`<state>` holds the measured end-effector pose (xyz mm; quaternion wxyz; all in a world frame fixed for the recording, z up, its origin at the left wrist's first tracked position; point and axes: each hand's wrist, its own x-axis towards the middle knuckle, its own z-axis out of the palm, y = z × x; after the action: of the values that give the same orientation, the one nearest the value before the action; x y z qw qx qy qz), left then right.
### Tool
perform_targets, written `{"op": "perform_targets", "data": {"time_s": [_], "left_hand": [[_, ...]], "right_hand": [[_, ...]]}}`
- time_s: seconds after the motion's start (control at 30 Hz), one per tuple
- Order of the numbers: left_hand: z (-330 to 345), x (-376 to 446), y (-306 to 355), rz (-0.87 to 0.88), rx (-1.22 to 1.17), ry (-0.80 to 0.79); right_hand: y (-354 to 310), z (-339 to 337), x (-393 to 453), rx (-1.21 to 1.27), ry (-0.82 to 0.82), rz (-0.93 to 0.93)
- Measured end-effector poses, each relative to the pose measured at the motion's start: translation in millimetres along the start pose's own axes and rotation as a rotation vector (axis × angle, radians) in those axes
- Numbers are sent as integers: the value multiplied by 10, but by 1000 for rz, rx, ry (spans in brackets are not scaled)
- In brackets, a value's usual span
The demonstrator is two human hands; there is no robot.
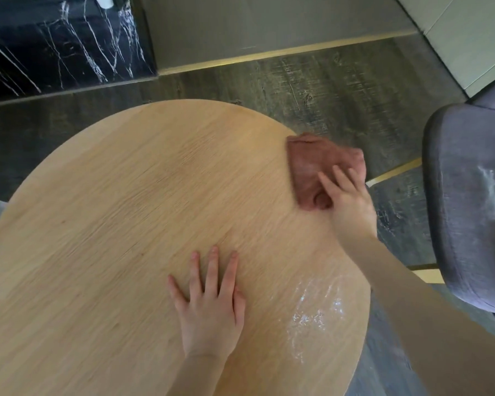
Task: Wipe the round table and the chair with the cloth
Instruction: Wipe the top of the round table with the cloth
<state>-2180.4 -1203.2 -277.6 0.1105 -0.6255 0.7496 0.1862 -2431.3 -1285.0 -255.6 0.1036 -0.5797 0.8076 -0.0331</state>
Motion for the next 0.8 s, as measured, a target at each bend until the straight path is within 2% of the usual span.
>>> {"op": "perform_targets", "data": {"time_s": [0.17,0.3,0.37,0.43,0.53,0.63,0.8], "left_hand": [[-11,-16,19,-1,14,15],[-32,-8,31,31,23,93],[-29,-3,34,39,30,92],[-23,-3,23,45,38,94],[-17,-8,25,37,31,112],[-14,-28,32,15,-14,134],[-24,-37,33,7,-58,157]], "right_hand": [[248,-104,-200,64,40,184],[257,-340,-251,257,219,289],[91,-448,-278,317,267,215],[-147,-462,-351,286,229,77],[-369,-312,-559,160,23,-99],[-445,-127,-899,79,-168,-173],[-435,187,-1567,64,5,-391]]}}
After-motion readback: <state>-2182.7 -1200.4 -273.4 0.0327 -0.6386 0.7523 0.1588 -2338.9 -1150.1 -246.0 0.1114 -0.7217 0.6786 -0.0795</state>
